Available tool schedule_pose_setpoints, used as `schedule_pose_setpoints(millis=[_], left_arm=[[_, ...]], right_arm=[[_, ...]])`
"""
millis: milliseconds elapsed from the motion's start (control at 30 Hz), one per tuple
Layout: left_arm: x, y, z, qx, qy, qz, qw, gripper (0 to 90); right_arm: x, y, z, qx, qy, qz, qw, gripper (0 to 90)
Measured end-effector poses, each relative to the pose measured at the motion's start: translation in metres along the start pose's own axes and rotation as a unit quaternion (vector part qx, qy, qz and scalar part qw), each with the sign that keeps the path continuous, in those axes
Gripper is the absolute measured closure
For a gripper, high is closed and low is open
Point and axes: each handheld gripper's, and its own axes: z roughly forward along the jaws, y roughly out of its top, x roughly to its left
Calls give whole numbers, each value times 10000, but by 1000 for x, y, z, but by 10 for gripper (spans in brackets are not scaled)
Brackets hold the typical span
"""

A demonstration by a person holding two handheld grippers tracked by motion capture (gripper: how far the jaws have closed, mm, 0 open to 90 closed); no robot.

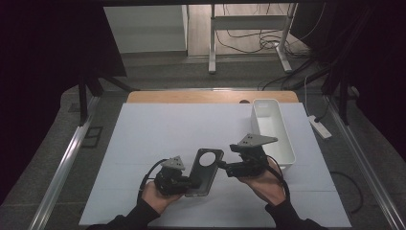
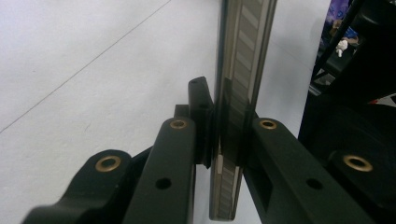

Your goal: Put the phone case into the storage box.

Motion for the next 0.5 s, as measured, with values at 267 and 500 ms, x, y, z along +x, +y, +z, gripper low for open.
schedule_pose_setpoints(millis=[267,500], left_arm=[[0,0,0,-58,-158,-17,9999,843],[0,0,1,-57,-207,4,9998,843]], right_arm=[[-1,0,-5,-93,285,-6,9996,603],[-2,1,-8,-246,324,-13,9992,701]])
